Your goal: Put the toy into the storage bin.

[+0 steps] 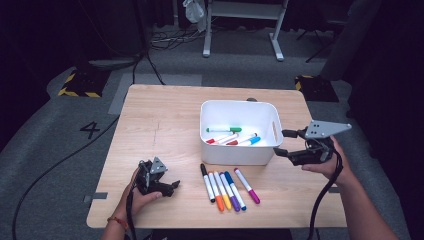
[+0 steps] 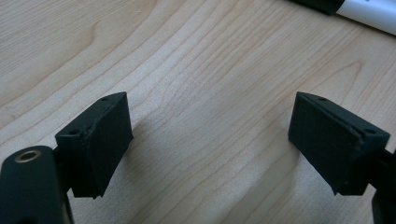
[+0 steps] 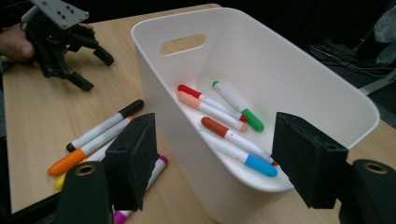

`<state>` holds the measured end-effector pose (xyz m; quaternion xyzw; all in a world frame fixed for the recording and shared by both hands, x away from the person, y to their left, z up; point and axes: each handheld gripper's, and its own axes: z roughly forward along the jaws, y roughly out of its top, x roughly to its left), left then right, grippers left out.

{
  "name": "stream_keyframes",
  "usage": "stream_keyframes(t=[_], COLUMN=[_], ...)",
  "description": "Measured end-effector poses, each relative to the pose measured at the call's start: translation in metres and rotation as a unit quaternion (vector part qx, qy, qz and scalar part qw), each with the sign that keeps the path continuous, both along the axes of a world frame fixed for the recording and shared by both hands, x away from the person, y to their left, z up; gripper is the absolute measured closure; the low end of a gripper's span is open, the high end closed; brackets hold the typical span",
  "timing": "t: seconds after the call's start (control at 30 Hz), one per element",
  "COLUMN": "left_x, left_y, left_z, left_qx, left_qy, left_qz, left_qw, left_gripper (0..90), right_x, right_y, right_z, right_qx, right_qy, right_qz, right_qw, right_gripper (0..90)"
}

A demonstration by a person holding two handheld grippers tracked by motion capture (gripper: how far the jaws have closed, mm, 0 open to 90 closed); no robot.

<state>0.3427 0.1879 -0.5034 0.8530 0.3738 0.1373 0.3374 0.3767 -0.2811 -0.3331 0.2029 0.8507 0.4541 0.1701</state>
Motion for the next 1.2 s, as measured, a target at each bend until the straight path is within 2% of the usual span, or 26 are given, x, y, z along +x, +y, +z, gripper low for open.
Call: stream_keyframes(t=[0.07,0.17,0.27,0.4,0.43,0.63,0.73,0.9,1.1,1.2], left_x=[0.000,0.000,0.000,0.000,0.000,0.000,0.000,0.000,0.000,0.000], left_y=[0.000,0.000,0.000,0.000,0.000,0.000,0.000,0.000,0.000,0.000], left_z=[0.000,0.000,0.000,0.000,0.000,0.000,0.000,0.000,0.000,0.000], left_qx=[0.000,0.000,0.000,0.000,0.000,0.000,0.000,0.000,0.000,0.000], left_qy=[0.000,0.000,0.000,0.000,0.000,0.000,0.000,-0.001,-0.001,-0.001], left_qz=[0.000,0.000,0.000,0.000,0.000,0.000,0.000,0.000,-0.001,-0.001], left_qw=[1.0000,1.0000,1.0000,1.0000,1.0000,1.0000,1.0000,1.0000,1.0000,1.0000], left_gripper=[13.6,13.6,13.6,13.6,13.6,13.6,13.6,13.6,13.7,13.7], right_x=[-0.008,-0.021,-0.033,-0.042,-0.045,-0.050,-0.051,-0.051,-0.044,-0.041], right_y=[-0.002,-0.001,0.002,0.011,0.016,0.031,0.036,0.045,0.050,0.049], right_z=[-0.007,-0.019,-0.034,-0.062,-0.075,-0.109,-0.122,-0.139,-0.153,-0.156], right_qx=[0.004,-0.003,-0.006,-0.028,-0.040,-0.064,-0.059,-0.068,-0.082,-0.087], right_qy=[0.010,0.014,0.028,0.048,0.058,0.085,0.105,0.121,0.126,0.120], right_qz=[0.005,0.019,0.029,0.034,0.036,0.040,0.047,0.047,0.017,0.003], right_qw=[0.9999,0.9997,0.9991,0.9979,0.9969,0.9935,0.9916,0.9892,0.9886,0.9889], right_gripper=[32.0,32.2,32.2,32.4,32.4,33.1,33.3,33.8,41.3,45.3])
